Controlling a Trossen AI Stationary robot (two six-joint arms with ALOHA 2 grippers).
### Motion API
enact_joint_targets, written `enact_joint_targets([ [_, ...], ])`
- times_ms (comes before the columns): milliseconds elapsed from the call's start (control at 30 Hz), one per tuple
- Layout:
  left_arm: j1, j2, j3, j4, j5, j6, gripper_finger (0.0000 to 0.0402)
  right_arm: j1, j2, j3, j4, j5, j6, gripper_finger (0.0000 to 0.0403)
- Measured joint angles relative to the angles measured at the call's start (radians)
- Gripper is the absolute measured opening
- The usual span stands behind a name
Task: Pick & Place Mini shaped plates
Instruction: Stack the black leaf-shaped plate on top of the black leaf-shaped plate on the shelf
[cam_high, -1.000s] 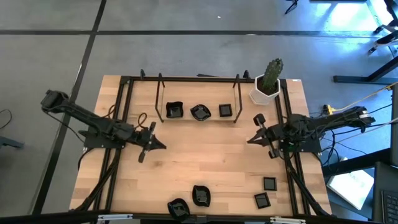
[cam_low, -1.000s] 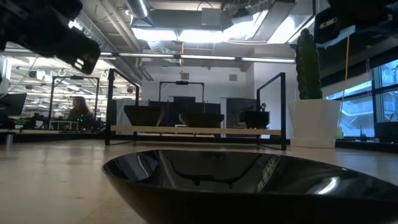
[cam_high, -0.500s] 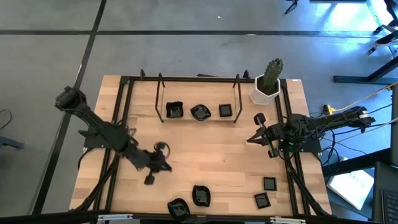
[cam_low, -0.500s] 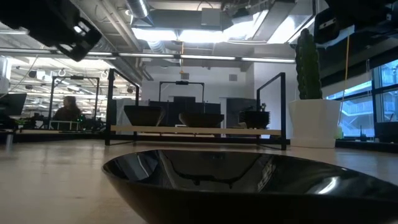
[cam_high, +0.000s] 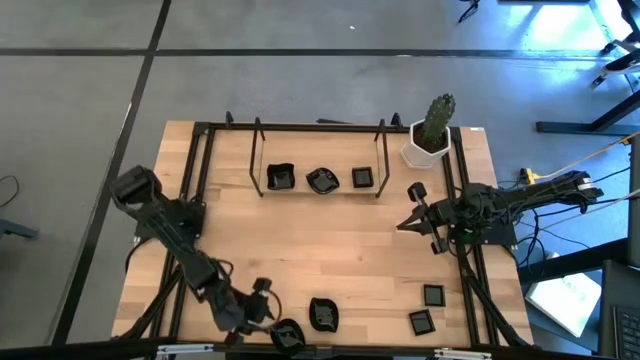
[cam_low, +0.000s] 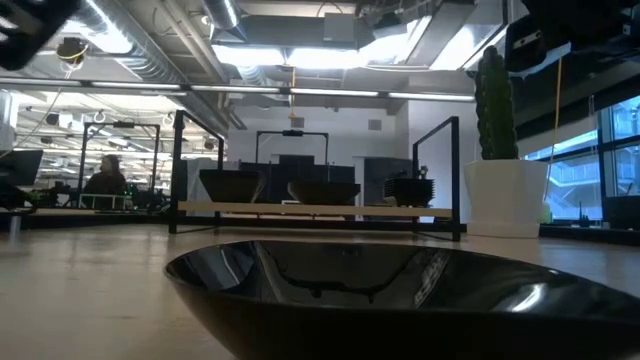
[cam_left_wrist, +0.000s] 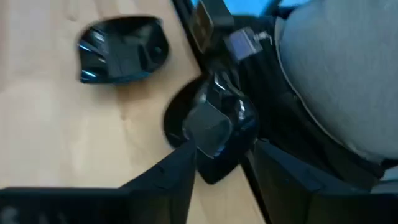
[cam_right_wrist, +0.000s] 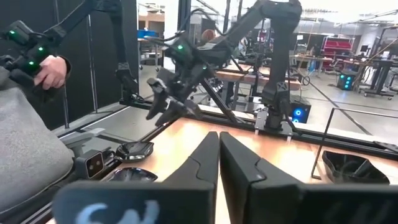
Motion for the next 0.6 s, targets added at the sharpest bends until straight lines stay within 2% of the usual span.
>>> enact_joint_targets([
  [200, -0.059, 0.102, 0.093, -0.078, -0.055, 0.085, 0.0197, 0.0, 0.0, 0.0, -0.001, 0.0, -0.002, 0.0018],
  [300, -0.057, 0.145, 0.141, -0.119, -0.054, 0.074, 0.021, 0.0, 0.0, 0.0, -0.002, 0.0, -0.001, 0.0019],
  [433, -0.056, 0.195, 0.199, -0.169, -0.068, 0.13, 0.0217, 0.0, 0.0, 0.0, -0.004, 0.001, -0.007, 0.0019],
  [600, -0.056, 0.236, 0.214, -0.242, -0.059, 0.173, 0.0217, 0.0, 0.0, 0.0, -0.009, 0.0, -0.006, 0.0019],
])
